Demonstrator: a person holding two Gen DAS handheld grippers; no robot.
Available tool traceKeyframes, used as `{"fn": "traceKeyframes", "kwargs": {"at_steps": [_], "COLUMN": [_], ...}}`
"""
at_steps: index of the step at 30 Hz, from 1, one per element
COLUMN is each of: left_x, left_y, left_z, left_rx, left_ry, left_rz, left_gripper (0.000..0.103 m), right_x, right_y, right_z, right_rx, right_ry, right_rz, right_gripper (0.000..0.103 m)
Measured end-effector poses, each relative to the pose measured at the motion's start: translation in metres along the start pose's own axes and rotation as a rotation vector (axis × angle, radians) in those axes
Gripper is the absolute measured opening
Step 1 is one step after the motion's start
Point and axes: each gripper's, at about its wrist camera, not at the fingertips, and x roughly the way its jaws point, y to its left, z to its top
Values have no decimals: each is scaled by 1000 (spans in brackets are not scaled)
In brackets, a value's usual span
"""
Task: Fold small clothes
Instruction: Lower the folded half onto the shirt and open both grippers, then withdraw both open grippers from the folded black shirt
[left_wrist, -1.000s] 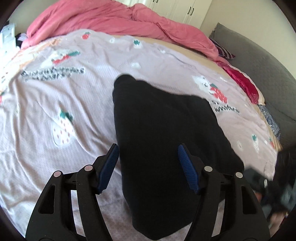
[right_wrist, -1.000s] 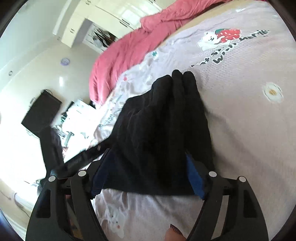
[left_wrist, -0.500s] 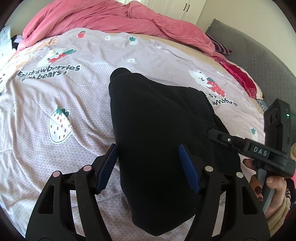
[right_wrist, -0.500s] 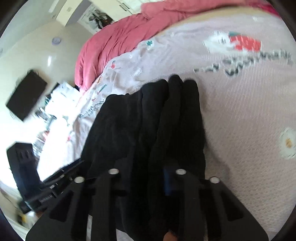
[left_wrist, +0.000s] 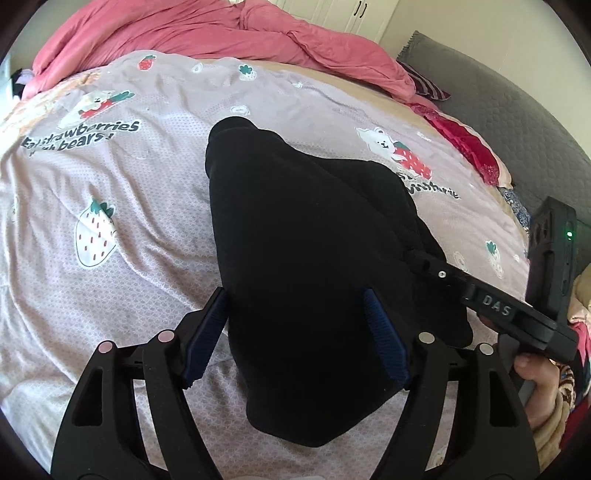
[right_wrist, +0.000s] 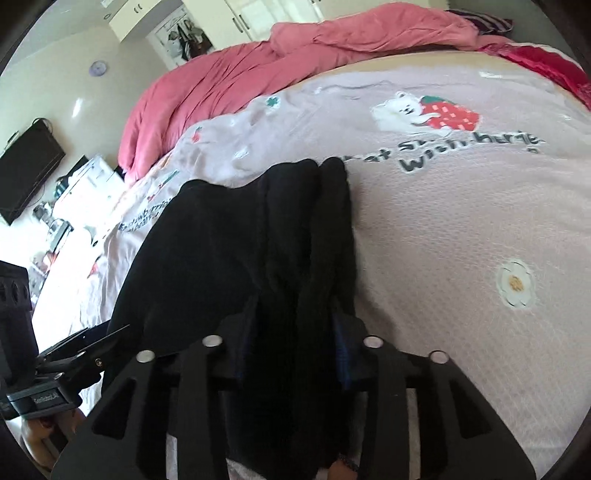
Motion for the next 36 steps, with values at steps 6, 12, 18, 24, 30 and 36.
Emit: {"fn": "traceKeyframes", "kwargs": {"at_steps": [6, 12, 18, 24, 30, 36], "left_x": [-4, -11, -29, -57, -87, -112], "left_y": [0, 0, -1, -3, -7, -5], "left_z": [-1, -4, -9, -13, -20, -33], "left_rx": [3, 1, 2, 21, 51, 67], "left_ry": [-8, -12, -44, -95, -151, -206], "left_rz": [5, -3, -8, -9, 7, 49], "left_gripper": [68, 68, 75, 88, 93, 94], "right_x": [-28, -64, -96, -121, -142, -160], "right_y": [10, 26, 39, 48, 57, 68], "right_z": [-7, -14, -26, -37, -49, -67], "right_rx": [-20, -59, -102, -123, -124, -136], "right_ry": [-49, -131, -200, -263, -301, -348], "right_rz": [-44, -71, -122, -142, -145, -149], "right_gripper": [44, 71, 89, 95, 99, 99]}}
